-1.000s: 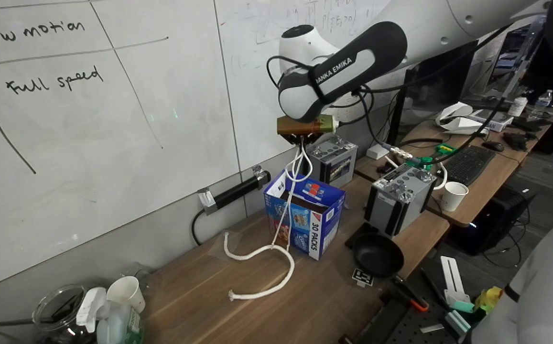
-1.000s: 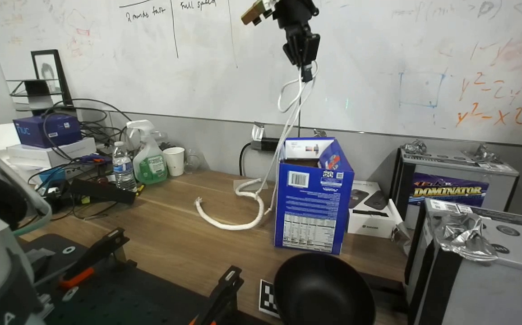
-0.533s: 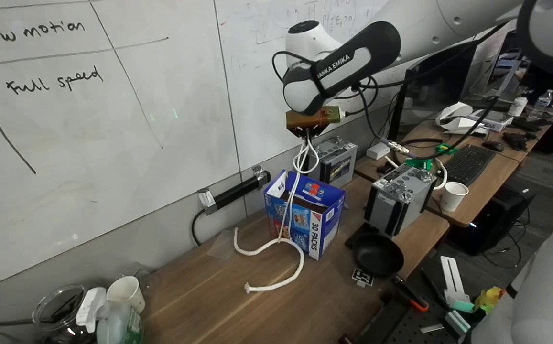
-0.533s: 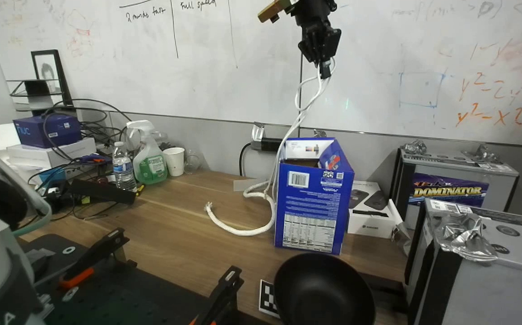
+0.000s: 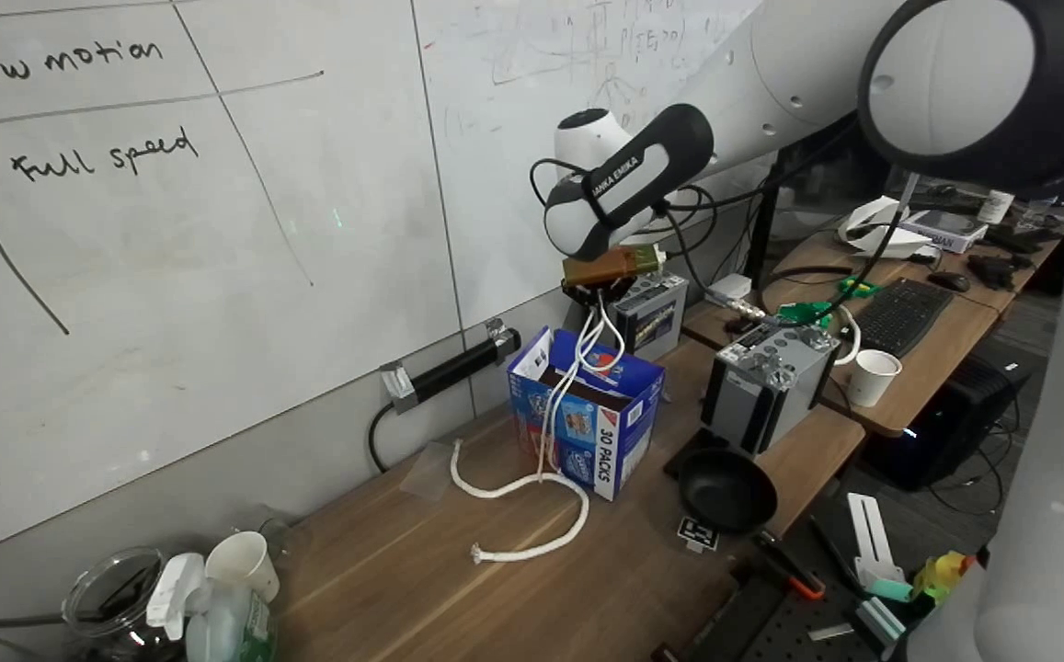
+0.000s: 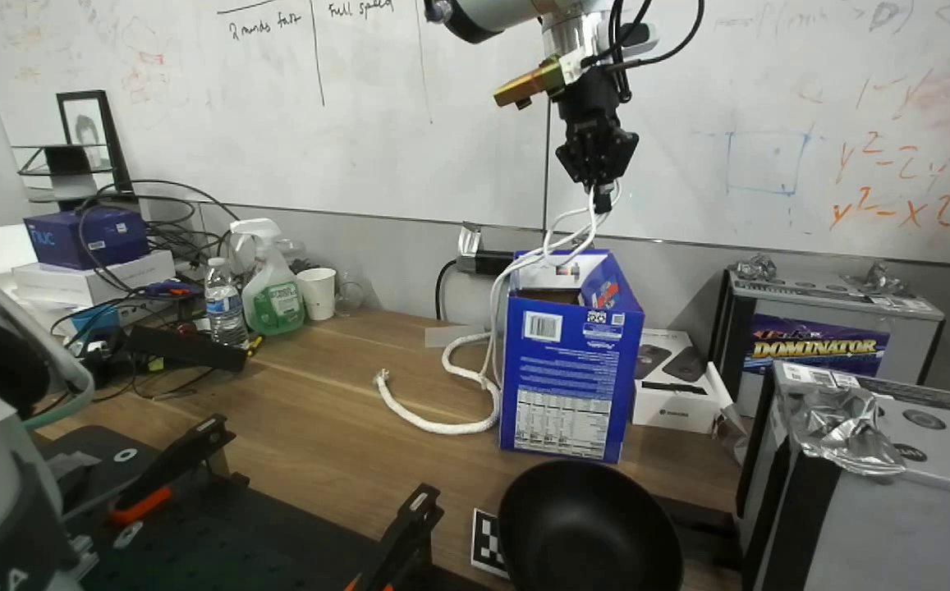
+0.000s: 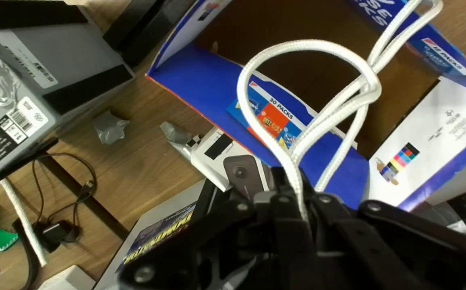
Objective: Put the string in blue box
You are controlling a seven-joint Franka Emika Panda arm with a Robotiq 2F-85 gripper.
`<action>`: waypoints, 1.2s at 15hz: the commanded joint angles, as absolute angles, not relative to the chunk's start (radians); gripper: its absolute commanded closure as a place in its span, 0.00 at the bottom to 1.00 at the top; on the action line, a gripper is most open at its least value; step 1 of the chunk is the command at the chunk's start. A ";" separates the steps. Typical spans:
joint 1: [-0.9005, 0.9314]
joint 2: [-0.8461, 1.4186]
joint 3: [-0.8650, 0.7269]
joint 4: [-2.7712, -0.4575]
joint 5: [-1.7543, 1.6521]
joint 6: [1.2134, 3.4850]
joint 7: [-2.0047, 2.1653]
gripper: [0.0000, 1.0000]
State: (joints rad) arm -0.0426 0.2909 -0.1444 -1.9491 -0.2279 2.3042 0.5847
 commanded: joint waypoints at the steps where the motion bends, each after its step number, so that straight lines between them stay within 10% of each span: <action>1: -0.053 0.358 -0.147 -1.885 -0.174 2.299 0.508 0.95; 16: -0.065 0.452 -0.149 -1.822 -0.096 2.290 0.389 0.95; 17: -0.067 0.451 -0.146 -1.820 -0.088 2.280 0.377 0.70; 18: -0.067 0.450 -0.145 -1.821 -0.088 2.280 0.363 0.68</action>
